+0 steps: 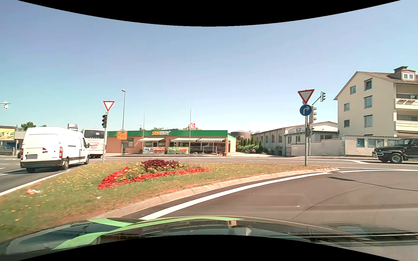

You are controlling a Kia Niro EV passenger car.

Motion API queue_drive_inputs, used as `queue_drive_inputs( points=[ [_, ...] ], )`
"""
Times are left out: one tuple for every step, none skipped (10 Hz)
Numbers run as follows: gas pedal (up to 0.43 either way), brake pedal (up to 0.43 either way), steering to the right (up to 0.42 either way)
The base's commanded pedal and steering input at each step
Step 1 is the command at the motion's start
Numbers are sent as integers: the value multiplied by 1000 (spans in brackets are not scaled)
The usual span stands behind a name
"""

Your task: Follow the waypoints while adhering to traffic rules and regulations

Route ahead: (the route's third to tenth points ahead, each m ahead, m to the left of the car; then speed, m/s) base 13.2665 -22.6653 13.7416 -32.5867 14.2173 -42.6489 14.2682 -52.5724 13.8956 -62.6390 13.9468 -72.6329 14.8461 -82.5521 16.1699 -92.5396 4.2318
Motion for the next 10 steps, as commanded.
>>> queue_drive_inputs(
  points=[
    [110,0,398],
    [110,0,406],
    [110,0,412],
    [110,0,416],
    [110,0,419],
    [110,0,424],
    [110,0,425],
    [110,0,426],
    [110,0,428],
    [110,0,428]
  ],
)
